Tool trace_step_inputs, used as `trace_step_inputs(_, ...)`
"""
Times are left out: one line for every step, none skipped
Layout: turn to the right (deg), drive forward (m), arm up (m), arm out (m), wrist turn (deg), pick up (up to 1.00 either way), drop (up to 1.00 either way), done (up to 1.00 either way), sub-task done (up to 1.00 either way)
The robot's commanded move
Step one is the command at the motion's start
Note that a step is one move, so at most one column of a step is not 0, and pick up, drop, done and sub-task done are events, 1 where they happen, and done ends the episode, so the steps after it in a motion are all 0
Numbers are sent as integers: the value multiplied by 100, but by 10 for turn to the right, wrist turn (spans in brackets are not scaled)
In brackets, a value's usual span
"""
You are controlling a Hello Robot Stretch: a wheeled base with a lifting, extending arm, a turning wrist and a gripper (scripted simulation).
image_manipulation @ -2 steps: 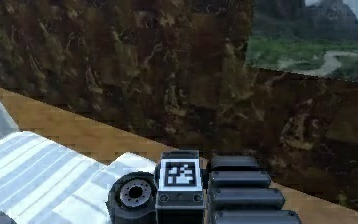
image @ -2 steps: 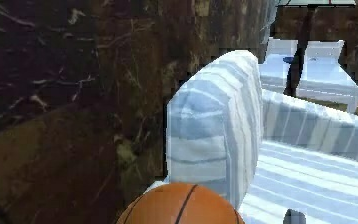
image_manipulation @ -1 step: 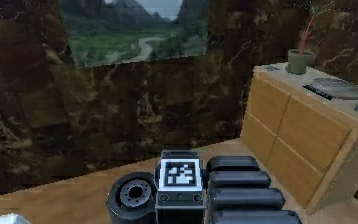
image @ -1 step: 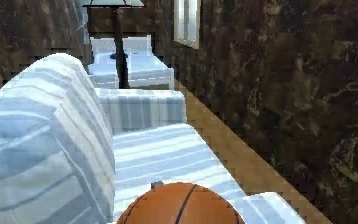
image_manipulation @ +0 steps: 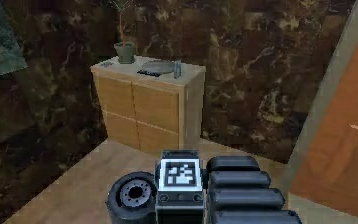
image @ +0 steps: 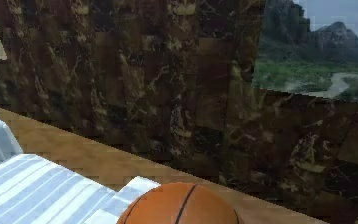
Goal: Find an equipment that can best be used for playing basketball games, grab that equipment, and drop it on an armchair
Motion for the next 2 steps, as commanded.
trace_step_inputs(210,0,0,0,0,0,0,0,0)
trace_step_inputs(0,35,0,0,0,0,0,0,0)
